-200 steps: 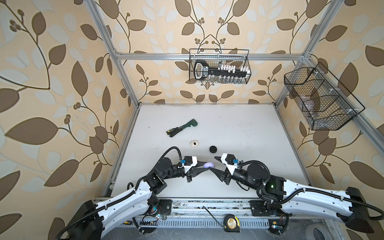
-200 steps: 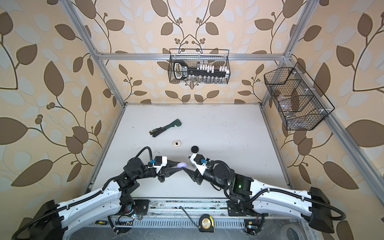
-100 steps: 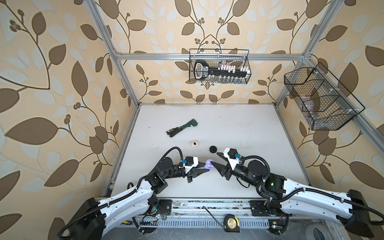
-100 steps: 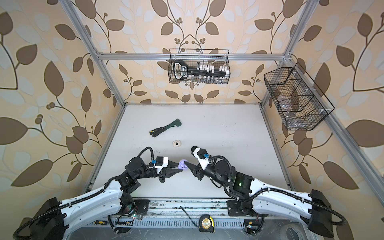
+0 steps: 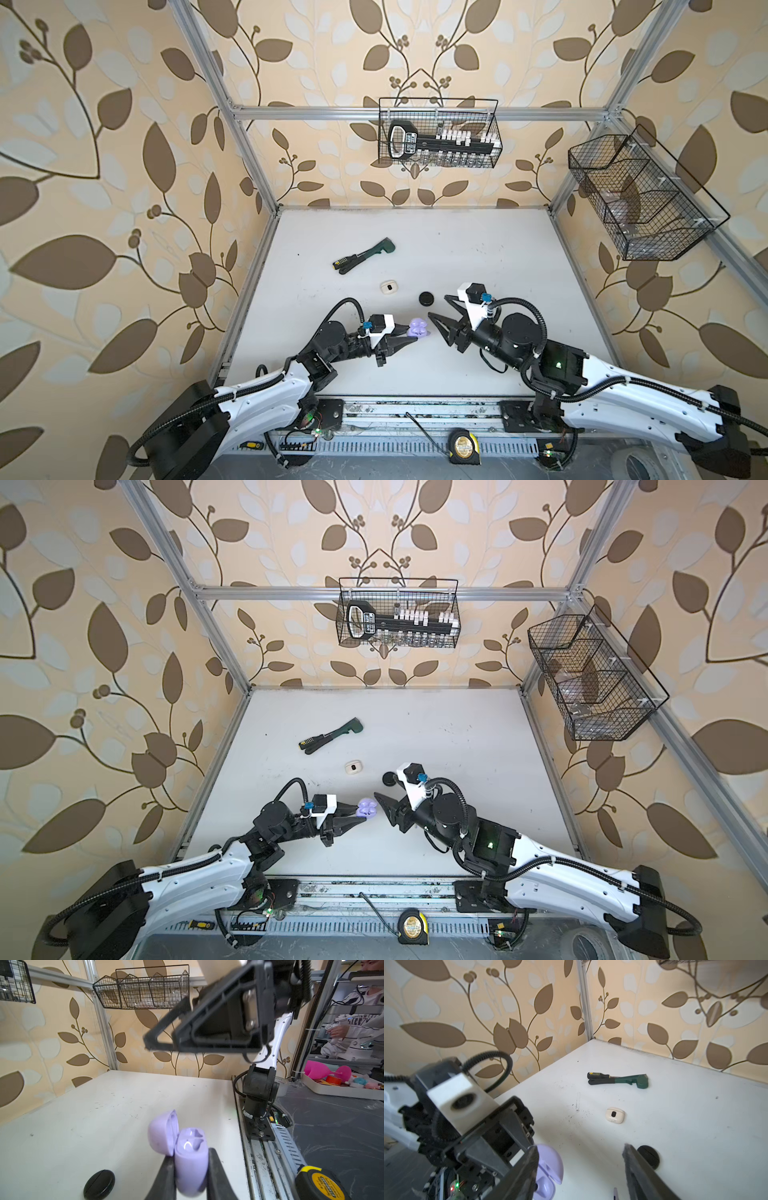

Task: Insert the wireless bluetooth earbuds into the charging case
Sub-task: 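Move the right gripper down over a small lilac earbud on the table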

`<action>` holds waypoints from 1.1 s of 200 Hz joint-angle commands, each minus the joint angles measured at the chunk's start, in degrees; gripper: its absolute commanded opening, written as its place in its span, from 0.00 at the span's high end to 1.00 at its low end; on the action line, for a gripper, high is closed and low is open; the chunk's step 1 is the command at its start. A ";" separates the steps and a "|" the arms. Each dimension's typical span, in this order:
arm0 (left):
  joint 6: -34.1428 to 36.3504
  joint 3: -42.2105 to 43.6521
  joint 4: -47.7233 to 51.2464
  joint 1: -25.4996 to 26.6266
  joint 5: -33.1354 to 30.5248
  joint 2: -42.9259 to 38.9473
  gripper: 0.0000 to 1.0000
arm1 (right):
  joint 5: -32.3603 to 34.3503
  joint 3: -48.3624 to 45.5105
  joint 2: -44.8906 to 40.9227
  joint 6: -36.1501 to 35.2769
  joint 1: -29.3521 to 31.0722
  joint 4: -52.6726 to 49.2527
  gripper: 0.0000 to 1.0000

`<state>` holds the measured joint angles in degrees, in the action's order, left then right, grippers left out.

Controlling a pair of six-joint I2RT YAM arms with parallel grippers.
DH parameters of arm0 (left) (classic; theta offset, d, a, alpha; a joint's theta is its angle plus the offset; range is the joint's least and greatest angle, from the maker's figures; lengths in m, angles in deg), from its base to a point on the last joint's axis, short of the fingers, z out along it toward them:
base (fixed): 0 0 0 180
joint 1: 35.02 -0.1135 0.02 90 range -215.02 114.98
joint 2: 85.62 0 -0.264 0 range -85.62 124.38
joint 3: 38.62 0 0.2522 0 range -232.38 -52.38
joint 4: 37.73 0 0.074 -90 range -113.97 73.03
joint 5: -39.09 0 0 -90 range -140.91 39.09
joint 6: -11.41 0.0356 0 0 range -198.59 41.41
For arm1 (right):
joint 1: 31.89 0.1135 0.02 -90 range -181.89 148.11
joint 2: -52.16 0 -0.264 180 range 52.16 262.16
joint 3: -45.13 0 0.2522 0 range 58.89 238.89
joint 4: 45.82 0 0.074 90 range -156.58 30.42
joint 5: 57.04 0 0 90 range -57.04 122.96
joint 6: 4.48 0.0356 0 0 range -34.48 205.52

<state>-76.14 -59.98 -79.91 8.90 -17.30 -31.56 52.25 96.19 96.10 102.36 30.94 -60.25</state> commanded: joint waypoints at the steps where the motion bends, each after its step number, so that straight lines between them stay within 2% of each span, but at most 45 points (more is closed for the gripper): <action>1: -2.85 1.34 -14.03 0.38 -2.46 2.63 1.00 | 7.24 4.56 -1.11 8.50 -1.09 -15.98 0.30; 33: -4.64 3.80 -25.33 0.38 -3.28 7.01 1.00 | 4.22 7.39 3.52 14.46 -5.88 -28.31 0.30; 67: -4.61 3.65 -25.57 0.38 -2.43 7.07 1.00 | -4.86 6.63 10.98 16.28 -11.87 -32.74 0.34; 86: -4.50 3.86 -25.18 0.42 -2.79 6.10 1.00 | -8.05 5.42 15.33 15.72 -13.71 -32.92 0.34; 167: -3.16 3.51 -20.46 0.38 -3.38 2.46 1.00 | -8.98 2.55 28.18 13.87 -14.93 -29.09 0.40; 220: -2.89 3.39 -18.88 0.38 -3.11 1.14 1.00 | -10.59 2.52 34.08 14.01 -15.19 -27.64 0.47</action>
<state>-80.09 -56.42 -97.38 8.90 -20.03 -28.98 42.96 99.10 128.60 116.11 15.95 -88.90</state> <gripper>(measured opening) 0.217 0.539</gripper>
